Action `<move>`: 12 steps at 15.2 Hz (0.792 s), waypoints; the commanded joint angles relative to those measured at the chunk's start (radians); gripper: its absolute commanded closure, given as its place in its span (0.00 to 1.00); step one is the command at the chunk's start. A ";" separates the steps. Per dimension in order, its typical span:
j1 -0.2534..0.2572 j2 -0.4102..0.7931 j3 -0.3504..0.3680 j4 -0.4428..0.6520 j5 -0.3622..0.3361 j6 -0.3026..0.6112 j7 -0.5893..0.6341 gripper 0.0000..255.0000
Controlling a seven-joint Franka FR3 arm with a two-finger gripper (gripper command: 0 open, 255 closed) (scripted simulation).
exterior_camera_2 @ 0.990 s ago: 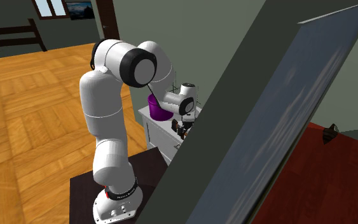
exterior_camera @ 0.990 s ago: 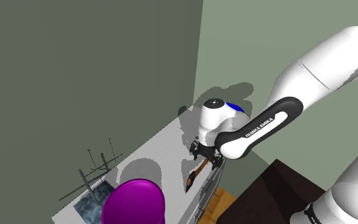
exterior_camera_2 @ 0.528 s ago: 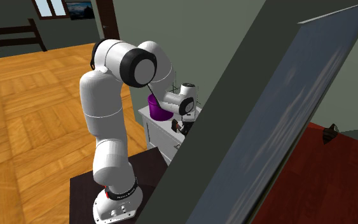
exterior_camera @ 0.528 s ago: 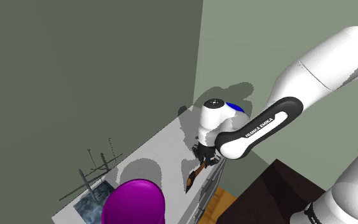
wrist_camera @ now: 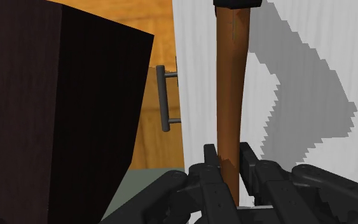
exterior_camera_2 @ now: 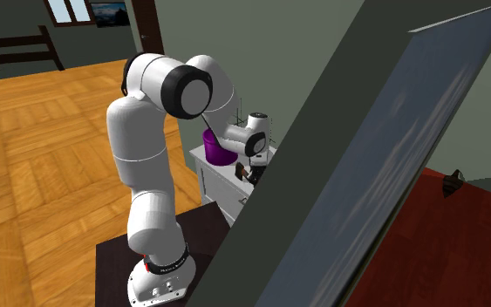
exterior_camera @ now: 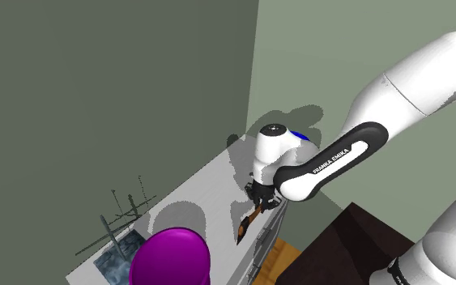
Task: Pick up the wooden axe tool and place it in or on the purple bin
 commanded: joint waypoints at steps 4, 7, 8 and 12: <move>-0.002 -0.075 0.013 0.009 0.084 -0.068 -0.061 1.00; 0.001 -0.118 0.013 0.017 0.125 -0.111 -0.092 1.00; 0.002 -0.132 0.012 0.020 0.138 -0.125 -0.101 1.00; 0.009 -0.184 0.006 0.036 0.179 -0.185 -0.134 1.00</move>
